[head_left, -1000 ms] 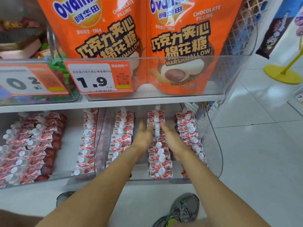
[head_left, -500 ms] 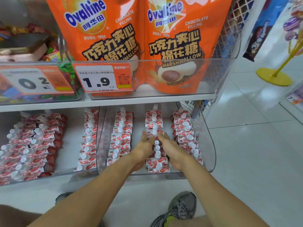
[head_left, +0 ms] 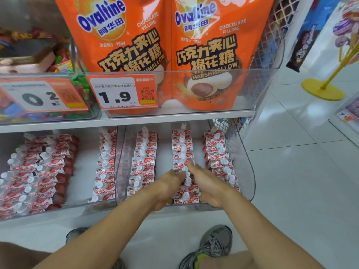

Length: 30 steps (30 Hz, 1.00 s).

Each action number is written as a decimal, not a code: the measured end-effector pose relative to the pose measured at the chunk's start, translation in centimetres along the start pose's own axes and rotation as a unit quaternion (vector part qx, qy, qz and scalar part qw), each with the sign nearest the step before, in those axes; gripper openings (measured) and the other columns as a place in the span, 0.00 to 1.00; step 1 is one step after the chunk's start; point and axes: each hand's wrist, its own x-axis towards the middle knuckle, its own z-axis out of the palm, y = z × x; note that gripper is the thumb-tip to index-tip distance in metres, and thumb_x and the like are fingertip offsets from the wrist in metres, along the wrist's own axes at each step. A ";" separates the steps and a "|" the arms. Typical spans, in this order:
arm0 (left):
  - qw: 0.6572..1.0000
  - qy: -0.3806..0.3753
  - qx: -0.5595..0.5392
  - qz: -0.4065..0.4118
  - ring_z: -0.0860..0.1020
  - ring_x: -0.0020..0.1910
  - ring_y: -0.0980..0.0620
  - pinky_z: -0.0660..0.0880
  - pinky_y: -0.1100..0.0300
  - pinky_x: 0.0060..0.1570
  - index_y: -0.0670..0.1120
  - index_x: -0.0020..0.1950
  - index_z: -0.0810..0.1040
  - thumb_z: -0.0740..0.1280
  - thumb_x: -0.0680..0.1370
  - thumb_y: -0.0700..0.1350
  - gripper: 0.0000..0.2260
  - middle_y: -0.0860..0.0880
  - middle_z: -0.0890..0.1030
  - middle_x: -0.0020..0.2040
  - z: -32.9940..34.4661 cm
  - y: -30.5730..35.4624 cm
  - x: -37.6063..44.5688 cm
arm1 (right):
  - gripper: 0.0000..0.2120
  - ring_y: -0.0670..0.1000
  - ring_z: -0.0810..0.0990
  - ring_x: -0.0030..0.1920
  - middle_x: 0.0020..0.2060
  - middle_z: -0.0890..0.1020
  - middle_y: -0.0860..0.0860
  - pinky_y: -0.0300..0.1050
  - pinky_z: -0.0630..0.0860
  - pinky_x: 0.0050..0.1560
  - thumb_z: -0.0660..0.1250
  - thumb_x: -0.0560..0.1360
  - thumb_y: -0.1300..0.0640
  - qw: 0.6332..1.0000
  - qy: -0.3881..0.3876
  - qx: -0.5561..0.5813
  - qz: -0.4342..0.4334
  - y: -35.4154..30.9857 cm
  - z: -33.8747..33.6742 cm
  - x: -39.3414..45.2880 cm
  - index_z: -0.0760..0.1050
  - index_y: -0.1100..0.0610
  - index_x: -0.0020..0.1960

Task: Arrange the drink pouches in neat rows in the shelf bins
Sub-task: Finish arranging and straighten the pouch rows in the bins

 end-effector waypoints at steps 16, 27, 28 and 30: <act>0.821 0.100 0.539 0.162 0.77 0.58 0.48 0.74 0.57 0.53 0.49 0.64 0.71 0.60 0.76 0.64 0.23 0.47 0.79 0.59 -0.6 -3.8 -6.0 | 0.30 0.51 0.72 0.68 0.67 0.73 0.47 0.47 0.72 0.65 0.64 0.77 0.38 0.840 0.115 -0.490 -0.202 2.1 0.6 -9.8 0.62 0.48 0.74; 0.762 0.265 0.538 0.246 0.82 0.38 0.45 0.72 0.56 0.34 0.51 0.45 0.79 0.69 0.75 0.46 0.01 0.49 0.84 0.38 -0.7 -6.4 -4.0 | 0.14 0.40 0.68 0.38 0.37 0.78 0.44 0.35 0.63 0.36 0.79 0.67 0.65 0.729 0.249 -0.492 -0.407 6.6 -1.4 -6.8 0.76 0.52 0.40; 0.757 0.272 0.535 0.259 0.81 0.35 0.44 0.71 0.57 0.32 0.51 0.43 0.79 0.71 0.74 0.46 0.02 0.48 0.83 0.35 -0.7 -6.3 -3.7 | 0.12 0.42 0.71 0.38 0.37 0.78 0.45 0.36 0.65 0.38 0.78 0.69 0.66 0.731 0.255 -0.476 -0.417 6.4 -1.7 -6.5 0.77 0.53 0.42; 0.747 0.291 0.530 0.277 0.81 0.34 0.41 0.72 0.56 0.30 0.51 0.43 0.79 0.71 0.73 0.47 0.02 0.46 0.82 0.33 -0.4 -5.8 -3.1 | 0.09 0.45 0.74 0.40 0.38 0.78 0.45 0.36 0.67 0.40 0.76 0.71 0.66 0.740 0.270 -0.451 -0.420 5.6 -2.4 -5.7 0.79 0.54 0.43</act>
